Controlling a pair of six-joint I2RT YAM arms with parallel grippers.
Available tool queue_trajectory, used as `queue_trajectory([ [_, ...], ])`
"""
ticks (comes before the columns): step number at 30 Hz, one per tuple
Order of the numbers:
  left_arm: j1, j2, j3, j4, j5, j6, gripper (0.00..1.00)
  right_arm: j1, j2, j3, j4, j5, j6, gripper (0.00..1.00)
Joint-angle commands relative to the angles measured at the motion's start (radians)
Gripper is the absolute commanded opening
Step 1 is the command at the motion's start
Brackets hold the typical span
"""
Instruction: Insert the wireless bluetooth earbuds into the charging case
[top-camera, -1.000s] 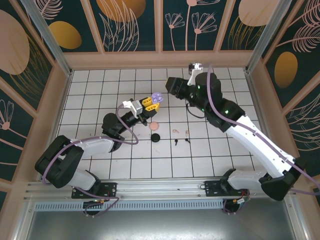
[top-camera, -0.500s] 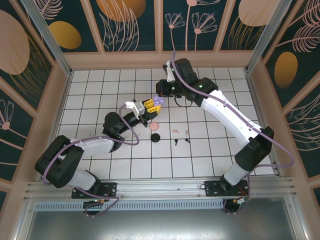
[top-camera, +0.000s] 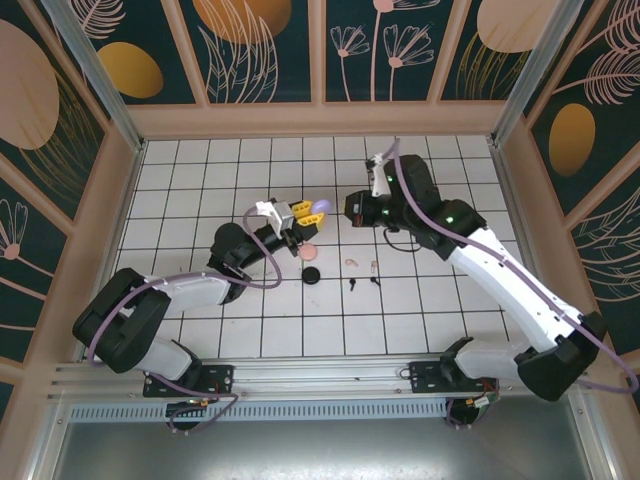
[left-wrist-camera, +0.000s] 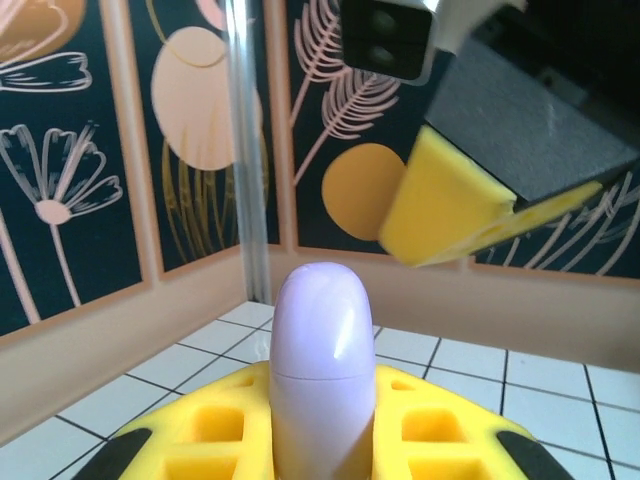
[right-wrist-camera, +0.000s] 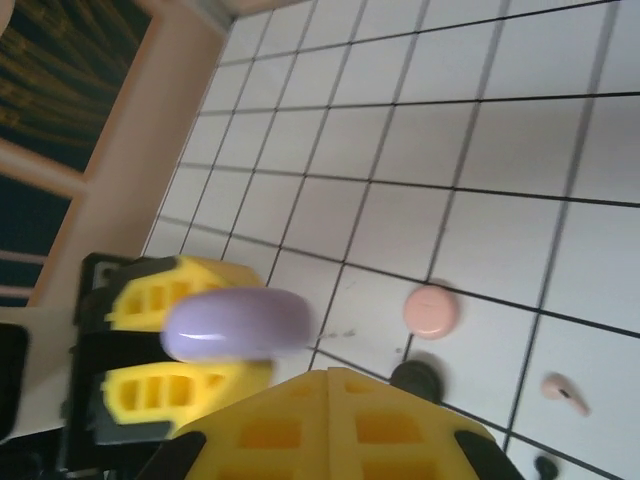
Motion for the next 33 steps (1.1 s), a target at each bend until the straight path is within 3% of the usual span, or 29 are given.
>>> queue_trajectory([
  [1,0.004,0.006,0.012,0.035,-0.122,-0.069,0.0,-0.043,-0.053,-0.076,0.084,0.078,0.085,0.13],
  [4,0.008,0.003,0.012,-0.057,-0.263,-0.136,0.0,-0.058,-0.069,-0.143,0.107,0.095,0.104,0.2],
  [7,0.042,0.012,0.052,-0.221,-0.295,-0.226,0.0,-0.058,-0.073,-0.215,0.128,0.106,0.111,0.27],
  [12,0.158,0.079,0.128,-0.421,-0.2,-0.375,0.0,-0.058,-0.066,-0.319,0.167,0.116,0.123,0.37],
  [17,0.228,0.185,0.25,-0.674,-0.106,-0.391,0.0,-0.044,-0.034,-0.37,0.192,0.119,0.128,0.46],
  [25,0.292,0.346,0.317,-0.732,0.096,-0.47,0.0,0.04,0.065,-0.355,0.194,0.175,0.121,0.54],
  [33,0.341,0.439,0.372,-0.841,0.147,-0.448,0.06,0.114,0.171,-0.285,0.181,0.227,0.122,0.56],
])
